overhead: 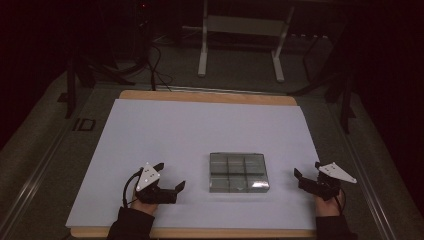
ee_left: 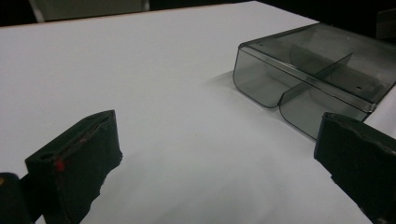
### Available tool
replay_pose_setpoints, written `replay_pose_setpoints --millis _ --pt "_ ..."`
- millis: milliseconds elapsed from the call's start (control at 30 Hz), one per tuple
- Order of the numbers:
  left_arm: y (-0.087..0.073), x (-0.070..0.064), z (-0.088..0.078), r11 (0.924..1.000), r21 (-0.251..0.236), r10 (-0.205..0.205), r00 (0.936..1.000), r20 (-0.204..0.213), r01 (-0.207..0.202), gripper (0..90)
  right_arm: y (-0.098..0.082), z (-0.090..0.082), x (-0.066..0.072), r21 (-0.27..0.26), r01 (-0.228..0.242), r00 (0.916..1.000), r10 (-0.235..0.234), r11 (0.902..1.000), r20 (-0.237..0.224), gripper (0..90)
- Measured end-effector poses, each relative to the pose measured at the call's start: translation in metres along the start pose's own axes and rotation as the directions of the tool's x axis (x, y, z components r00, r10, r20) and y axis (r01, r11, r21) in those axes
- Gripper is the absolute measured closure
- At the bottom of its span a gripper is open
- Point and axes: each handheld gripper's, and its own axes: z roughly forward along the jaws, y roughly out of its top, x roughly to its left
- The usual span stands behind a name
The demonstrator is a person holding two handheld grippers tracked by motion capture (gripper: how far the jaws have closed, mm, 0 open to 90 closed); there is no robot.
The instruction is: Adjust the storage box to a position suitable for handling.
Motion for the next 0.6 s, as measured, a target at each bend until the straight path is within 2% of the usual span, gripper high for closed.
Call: replay_pose_setpoints --millis 133,300,467,600 --pt "0.0003 -0.0014 0.0004 0.9999 0.007 0.011 0.9998 -0.016 -0.011 1.4 0.0005 0.0016 0.0001 0.016 -0.001 1.0000 0.001 0.9999 0.003 13.2" --pt "0.0004 -0.0004 0.0010 0.9999 0.010 -0.001 0.9999 -0.015 0.001 1.4 0.0008 0.0028 0.0014 0.030 0.009 1.0000 -0.009 0.9995 0.002 13.3" --pt "0.0009 0.0006 0.0018 0.9998 0.020 -0.007 1.0000 -0.003 0.007 1.5 0.0011 0.0033 0.0011 0.034 0.006 1.0000 -0.006 0.9994 -0.003 13.3" --pt "0.0018 0.0030 0.0029 0.9992 0.037 -0.016 0.9995 0.029 0.015 1.4 0.0020 0.0047 0.0013 0.049 0.013 0.9999 -0.013 0.9987 -0.006 13.4"
